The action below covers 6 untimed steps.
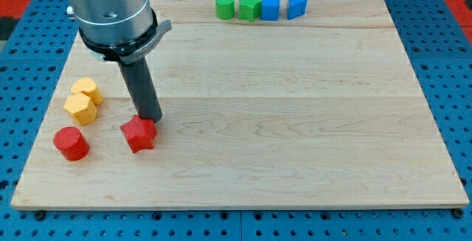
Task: Place the red star right to the red circle
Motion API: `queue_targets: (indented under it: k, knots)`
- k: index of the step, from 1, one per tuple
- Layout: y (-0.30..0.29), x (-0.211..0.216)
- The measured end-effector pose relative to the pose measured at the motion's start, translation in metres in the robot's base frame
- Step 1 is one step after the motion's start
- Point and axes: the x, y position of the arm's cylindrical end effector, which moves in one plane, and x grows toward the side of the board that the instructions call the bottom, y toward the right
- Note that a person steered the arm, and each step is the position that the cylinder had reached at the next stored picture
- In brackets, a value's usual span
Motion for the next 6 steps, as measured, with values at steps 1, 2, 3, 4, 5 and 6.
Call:
queue_targets:
  k: [1, 2, 3, 4, 5, 6]
  knots:
    - [-0.004, 0.008]
    - [-0.004, 0.014]
    - [-0.004, 0.021]
    - [-0.004, 0.024]
    - [0.016, -0.006]
    - [0.000, -0.075]
